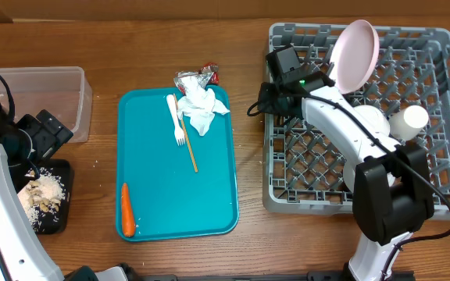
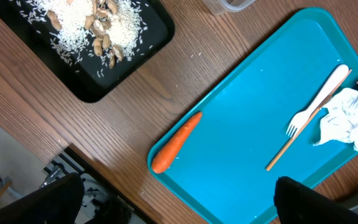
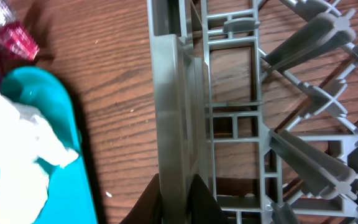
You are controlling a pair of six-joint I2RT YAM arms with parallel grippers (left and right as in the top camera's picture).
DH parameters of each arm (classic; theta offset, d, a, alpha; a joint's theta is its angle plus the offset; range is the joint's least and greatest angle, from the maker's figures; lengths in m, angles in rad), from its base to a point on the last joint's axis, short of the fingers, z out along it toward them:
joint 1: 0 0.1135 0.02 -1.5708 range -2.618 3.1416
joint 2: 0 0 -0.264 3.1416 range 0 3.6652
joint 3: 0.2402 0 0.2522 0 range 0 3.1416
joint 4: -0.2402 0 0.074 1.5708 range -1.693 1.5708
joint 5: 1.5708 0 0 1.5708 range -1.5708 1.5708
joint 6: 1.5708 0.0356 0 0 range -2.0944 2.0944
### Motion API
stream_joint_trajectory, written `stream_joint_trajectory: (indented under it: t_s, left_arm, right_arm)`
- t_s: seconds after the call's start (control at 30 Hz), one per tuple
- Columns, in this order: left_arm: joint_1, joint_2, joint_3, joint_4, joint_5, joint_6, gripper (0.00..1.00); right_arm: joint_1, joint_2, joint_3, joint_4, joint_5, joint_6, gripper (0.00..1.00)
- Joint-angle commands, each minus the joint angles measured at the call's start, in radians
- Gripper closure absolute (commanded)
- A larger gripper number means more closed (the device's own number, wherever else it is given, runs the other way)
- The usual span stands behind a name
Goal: Sort waste into correct bins and load items into the dishwasher rack
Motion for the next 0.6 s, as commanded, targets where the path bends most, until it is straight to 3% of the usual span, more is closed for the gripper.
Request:
stream_joint_trajectory:
  t_s: [0.0, 0.23, 0.57]
  left_arm:
    - [0.004, 0.005, -0.003, 0.000, -0.003, -0.010, 0.00]
    - [0.004, 0.005, -0.003, 0.000, -0.003, -0.010, 0.00]
    - [0.004, 0.005, -0.003, 0.000, -0.003, -0.010, 0.00]
  right_arm:
    - [-0.035, -0.008, -0.003, -0.001, 0.003, 0.140, 0.96]
    - [-0.028, -0.008, -0.003, 0.000, -0.048, -0.077, 0.96]
    - [-0.033, -0.008, -0.003, -0.007, -0.090, -0.251, 0.96]
